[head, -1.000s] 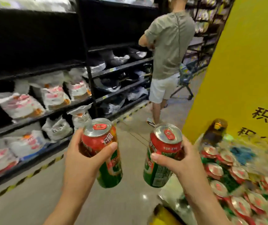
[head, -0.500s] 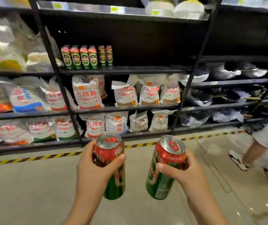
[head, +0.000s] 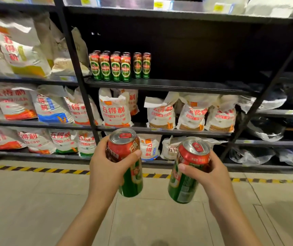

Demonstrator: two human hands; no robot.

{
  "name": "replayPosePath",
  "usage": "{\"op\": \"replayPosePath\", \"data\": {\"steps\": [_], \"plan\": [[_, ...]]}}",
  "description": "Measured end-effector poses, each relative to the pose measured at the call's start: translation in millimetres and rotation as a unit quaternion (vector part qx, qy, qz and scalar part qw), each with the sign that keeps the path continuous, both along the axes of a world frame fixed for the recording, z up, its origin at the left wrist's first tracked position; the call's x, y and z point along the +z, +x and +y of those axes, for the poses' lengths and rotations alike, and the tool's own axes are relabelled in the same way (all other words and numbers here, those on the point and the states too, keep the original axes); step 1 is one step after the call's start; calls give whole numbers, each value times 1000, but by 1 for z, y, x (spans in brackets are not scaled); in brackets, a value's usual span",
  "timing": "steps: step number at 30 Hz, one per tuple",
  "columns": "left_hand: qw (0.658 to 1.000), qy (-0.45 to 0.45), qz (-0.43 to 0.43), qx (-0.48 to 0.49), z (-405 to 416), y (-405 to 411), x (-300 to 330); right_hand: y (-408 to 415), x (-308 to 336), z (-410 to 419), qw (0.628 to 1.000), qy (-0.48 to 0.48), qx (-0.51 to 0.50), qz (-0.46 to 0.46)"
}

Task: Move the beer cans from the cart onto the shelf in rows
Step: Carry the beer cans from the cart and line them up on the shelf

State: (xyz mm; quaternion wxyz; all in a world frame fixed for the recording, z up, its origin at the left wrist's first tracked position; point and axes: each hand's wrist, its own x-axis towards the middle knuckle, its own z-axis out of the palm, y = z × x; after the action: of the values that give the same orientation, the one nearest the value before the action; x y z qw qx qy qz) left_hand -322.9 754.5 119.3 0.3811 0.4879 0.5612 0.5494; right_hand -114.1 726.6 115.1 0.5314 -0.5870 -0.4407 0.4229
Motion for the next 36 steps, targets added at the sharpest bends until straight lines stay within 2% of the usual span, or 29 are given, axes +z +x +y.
{"op": "replayPosePath", "data": {"steps": [8,17,26,36], "plan": [[999,-9,7,38,102,0,-3,7,0,117,999,-8,38,5],[998,-15,0,58,251,-37,-19,-25,-9,268,999,-20,43,5],[1000,-1,3,18,415,-61,-6,-47,-6,412,1000,-13,16,10],[999,12,21,-45,548,-23,3,-30,-3,547,999,19,30,-35]]}}
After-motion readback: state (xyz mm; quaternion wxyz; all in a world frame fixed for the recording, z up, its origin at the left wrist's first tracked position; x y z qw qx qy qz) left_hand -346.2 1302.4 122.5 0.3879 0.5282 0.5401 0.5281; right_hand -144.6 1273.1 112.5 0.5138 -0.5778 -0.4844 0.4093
